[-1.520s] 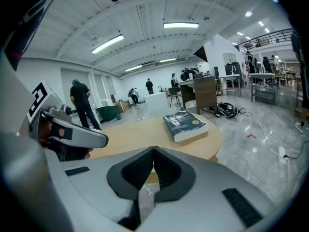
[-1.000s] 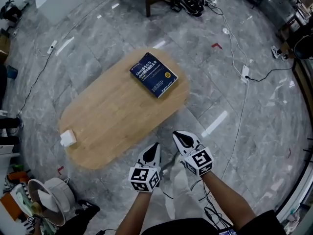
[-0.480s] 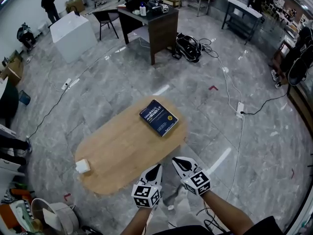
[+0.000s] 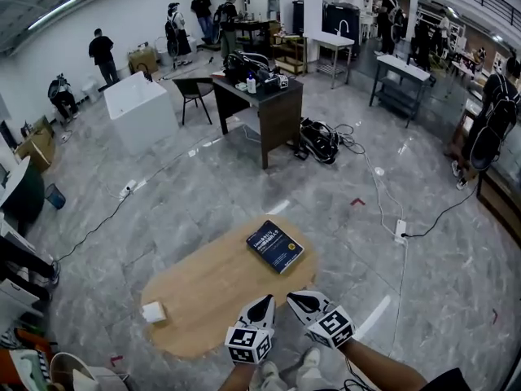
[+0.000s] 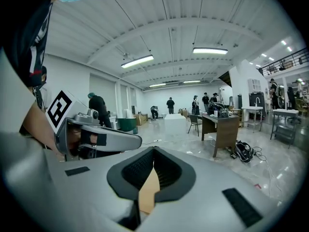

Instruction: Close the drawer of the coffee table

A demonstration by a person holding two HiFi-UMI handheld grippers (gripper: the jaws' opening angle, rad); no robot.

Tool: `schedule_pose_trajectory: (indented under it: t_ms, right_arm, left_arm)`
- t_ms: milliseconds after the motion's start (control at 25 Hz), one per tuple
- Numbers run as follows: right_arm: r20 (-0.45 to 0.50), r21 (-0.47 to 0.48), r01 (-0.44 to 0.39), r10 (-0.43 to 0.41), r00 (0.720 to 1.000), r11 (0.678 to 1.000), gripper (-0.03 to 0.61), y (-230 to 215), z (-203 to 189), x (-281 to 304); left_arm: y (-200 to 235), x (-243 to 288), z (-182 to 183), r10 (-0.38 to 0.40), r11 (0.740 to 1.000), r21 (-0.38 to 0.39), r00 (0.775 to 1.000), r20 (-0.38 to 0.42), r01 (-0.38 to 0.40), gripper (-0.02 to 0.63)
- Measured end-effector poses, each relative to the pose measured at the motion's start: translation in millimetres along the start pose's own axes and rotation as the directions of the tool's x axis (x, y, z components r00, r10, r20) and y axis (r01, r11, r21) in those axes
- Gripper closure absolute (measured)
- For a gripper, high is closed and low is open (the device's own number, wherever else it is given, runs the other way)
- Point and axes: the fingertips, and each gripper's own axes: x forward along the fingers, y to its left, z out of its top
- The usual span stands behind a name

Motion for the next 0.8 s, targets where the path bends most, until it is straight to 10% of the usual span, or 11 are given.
schedule_pose_trajectory:
  t_ms: [800]
  right_arm:
    - [0.139, 0.005, 0.028, -0.029, 0.99, 1.0, 0.56, 88, 86, 1]
  left_arm:
    - [2, -100, 64, -0.114, 0.993, 0.037, 0.99, 0.079, 0.111, 0.614]
